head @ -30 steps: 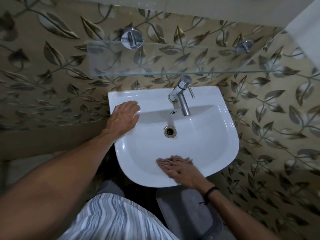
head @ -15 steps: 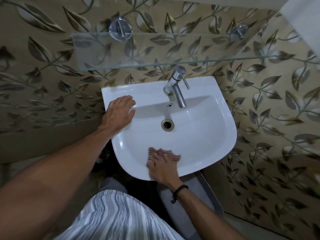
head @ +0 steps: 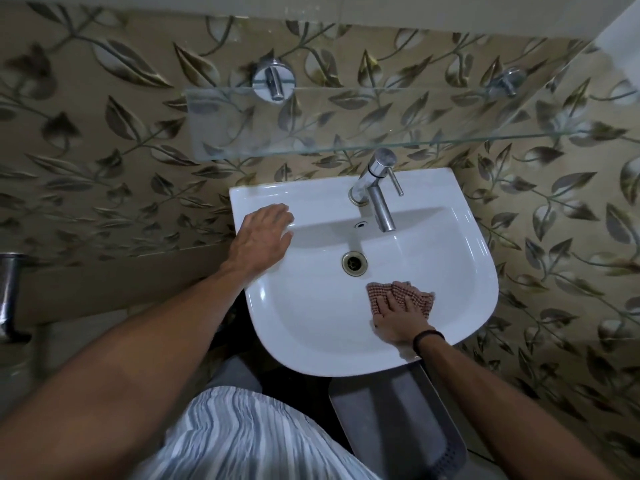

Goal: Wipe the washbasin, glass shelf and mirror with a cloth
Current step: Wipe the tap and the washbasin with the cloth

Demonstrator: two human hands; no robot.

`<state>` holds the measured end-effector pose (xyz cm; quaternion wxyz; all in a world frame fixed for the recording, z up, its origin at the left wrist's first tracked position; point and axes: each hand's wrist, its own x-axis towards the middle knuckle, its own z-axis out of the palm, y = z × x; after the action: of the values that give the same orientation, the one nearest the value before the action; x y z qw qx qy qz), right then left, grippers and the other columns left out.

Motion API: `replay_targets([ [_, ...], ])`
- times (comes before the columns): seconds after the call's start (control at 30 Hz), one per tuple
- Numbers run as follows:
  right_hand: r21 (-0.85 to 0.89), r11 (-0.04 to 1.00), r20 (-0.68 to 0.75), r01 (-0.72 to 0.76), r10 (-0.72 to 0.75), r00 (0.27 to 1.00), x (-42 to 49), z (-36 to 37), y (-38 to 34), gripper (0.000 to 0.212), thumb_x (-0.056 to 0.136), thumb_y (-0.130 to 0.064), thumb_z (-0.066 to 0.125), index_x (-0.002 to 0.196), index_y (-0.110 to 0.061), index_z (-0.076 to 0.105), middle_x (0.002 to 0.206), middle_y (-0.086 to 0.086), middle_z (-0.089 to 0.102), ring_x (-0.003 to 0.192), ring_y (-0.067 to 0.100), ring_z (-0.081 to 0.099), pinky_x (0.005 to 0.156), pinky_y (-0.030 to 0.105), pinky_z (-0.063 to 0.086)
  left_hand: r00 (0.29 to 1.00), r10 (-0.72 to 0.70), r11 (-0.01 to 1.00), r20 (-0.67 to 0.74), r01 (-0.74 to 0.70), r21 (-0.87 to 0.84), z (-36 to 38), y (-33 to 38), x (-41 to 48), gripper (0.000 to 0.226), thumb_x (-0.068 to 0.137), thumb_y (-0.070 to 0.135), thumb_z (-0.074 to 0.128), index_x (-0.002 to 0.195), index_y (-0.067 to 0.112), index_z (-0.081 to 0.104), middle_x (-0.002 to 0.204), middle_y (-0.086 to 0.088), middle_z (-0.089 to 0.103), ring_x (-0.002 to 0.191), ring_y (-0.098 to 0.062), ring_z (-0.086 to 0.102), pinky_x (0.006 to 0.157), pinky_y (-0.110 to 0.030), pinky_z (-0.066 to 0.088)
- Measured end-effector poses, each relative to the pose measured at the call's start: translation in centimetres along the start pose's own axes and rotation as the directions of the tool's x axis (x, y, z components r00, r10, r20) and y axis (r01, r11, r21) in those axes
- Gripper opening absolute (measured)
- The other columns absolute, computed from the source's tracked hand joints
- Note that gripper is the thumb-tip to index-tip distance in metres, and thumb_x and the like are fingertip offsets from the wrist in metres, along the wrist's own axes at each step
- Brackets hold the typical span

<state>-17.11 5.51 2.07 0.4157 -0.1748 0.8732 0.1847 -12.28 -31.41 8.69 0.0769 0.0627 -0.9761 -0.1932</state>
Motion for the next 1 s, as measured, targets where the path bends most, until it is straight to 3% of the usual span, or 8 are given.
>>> replay_targets([
  [0.13,-0.050,0.957,-0.122,0.284,-0.288,0.950,-3.1,-1.5,-8.9,0.074,0.094,-0.041,0.008,0.150,-0.002,0.035,0.161,0.019,0.027,0.149,0.043,0.022,0.112,0.071,0.016,1.000,0.009,1.000,-0.006,-0.009,0.026,0.2,0.1,0.0,0.031,0.098,0.031,0.055,0.126,0.020,0.058,0.145,-0.001,0.051,0.138,-0.022,0.043,0.110,-0.040,0.033],
  [0.23,0.060,0.927,-0.167,0.369,-0.355,0.920,-2.7,-2.1,-14.9,0.054,0.086,-0.028,0.028,0.099,-0.011,0.078,0.123,0.017,0.069,0.115,0.043,0.064,0.080,0.066,0.053,1.000,0.007,0.999,0.001,-0.007,0.052,0.1,0.2,0.0,0.033,0.097,0.032,0.057,0.127,0.020,0.058,0.146,-0.001,0.051,0.138,-0.023,0.043,0.109,-0.040,0.033],
  [0.3,0.116,0.921,-0.208,0.373,-0.345,0.915,-1.4,-2.6,-16.2,0.049,0.086,-0.026,0.030,0.088,-0.015,0.078,0.127,0.017,0.068,0.119,0.043,0.062,0.086,0.065,0.052,1.000,0.012,0.998,0.004,-0.012,0.063,0.1,0.2,0.0,0.033,0.096,0.032,0.057,0.128,0.020,0.059,0.147,-0.001,0.051,0.138,-0.023,0.043,0.109,-0.040,0.034],
  [0.4,0.078,0.933,-0.363,0.352,-0.302,0.881,0.0,-4.4,-14.5,0.067,0.094,-0.040,0.012,0.145,-0.016,0.048,0.164,0.010,0.025,0.151,0.038,0.020,0.120,0.061,0.020,1.000,0.019,0.998,0.007,-0.020,0.067,0.1,0.2,0.0,0.034,0.097,0.033,0.056,0.128,0.020,0.058,0.146,-0.002,0.051,0.139,-0.023,0.043,0.109,-0.040,0.034],
  [0.47,0.153,0.953,-0.397,0.261,-0.183,0.900,1.8,-4.8,-12.3,0.072,0.092,-0.049,0.009,0.159,-0.024,0.020,0.168,0.001,0.008,0.154,0.035,0.007,0.122,0.055,0.012,1.000,0.018,0.998,0.008,-0.018,0.065,0.1,0.3,0.0,0.033,0.097,0.033,0.055,0.127,0.020,0.058,0.146,-0.001,0.052,0.139,-0.023,0.043,0.110,-0.040,0.034],
  [0.6,0.207,0.969,-0.381,0.136,-0.048,0.923,4.0,-5.5,-7.5,0.067,0.095,-0.045,0.016,0.159,-0.032,0.003,0.168,-0.007,-0.002,0.154,0.033,-0.002,0.122,0.056,0.006,1.000,0.010,0.998,0.003,-0.011,0.058,0.0,0.2,0.1,0.031,0.098,0.033,0.056,0.127,0.021,0.058,0.147,0.000,0.051,0.140,-0.021,0.041,0.111,-0.039,0.033],
  [0.83,0.308,0.951,-0.433,-0.034,0.172,0.885,0.8,-3.8,-6.0,0.051,0.097,-0.018,0.039,0.146,-0.006,0.046,0.159,0.016,0.033,0.147,0.039,0.027,0.118,0.051,0.027,1.000,0.011,0.999,-0.014,-0.011,0.043,0.2,0.2,0.1,0.030,0.098,0.033,0.058,0.125,0.021,0.060,0.145,0.000,0.053,0.139,-0.021,0.044,0.111,-0.041,0.036],
  [1.0,0.635,0.768,-0.428,0.085,0.258,0.866,-3.1,-5.0,-7.8,0.014,0.090,-0.022,0.055,0.090,-0.020,0.069,0.090,-0.002,0.069,0.090,0.020,0.066,0.079,0.033,0.051,0.999,0.020,0.999,-0.027,-0.019,0.046,0.5,0.0,0.1,0.030,0.097,0.034,0.057,0.125,0.022,0.061,0.144,0.001,0.054,0.138,-0.021,0.045,0.110,-0.040,0.038],
])
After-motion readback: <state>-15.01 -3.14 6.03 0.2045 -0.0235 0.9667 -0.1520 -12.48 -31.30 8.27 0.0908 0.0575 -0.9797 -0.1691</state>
